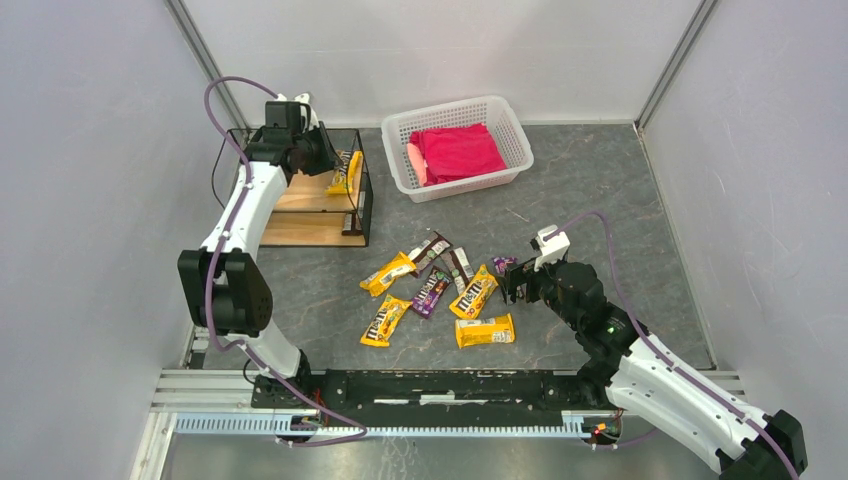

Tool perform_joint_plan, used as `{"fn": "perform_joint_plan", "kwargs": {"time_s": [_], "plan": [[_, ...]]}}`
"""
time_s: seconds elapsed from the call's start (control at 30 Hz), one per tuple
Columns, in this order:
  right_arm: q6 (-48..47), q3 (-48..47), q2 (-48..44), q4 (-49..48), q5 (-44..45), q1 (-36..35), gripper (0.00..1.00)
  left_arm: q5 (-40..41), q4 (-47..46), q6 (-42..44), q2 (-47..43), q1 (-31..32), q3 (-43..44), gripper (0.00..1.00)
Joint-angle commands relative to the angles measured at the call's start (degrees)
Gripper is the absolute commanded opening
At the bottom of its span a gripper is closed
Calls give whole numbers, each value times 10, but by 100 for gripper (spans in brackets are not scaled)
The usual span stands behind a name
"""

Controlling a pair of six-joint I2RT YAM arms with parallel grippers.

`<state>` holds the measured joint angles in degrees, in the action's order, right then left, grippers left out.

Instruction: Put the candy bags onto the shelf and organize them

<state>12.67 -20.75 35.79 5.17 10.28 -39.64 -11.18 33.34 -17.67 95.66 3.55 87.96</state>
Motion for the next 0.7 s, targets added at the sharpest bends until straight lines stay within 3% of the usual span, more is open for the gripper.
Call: {"fn": "perform_joint_plan", "kwargs": {"time_s": [0.0, 0.43, 0.67], "plan": [[4, -8, -2, -23, -4, 1, 98, -6, -11, -18, 5, -2, -14, 26], [5, -6, -1, -24, -3, 1, 98, 39, -22, -44, -25, -2, -41, 28], [2, -12, 0, -20, -1, 1, 98, 54, -18, -57, -80, -2, -23, 47]]}}
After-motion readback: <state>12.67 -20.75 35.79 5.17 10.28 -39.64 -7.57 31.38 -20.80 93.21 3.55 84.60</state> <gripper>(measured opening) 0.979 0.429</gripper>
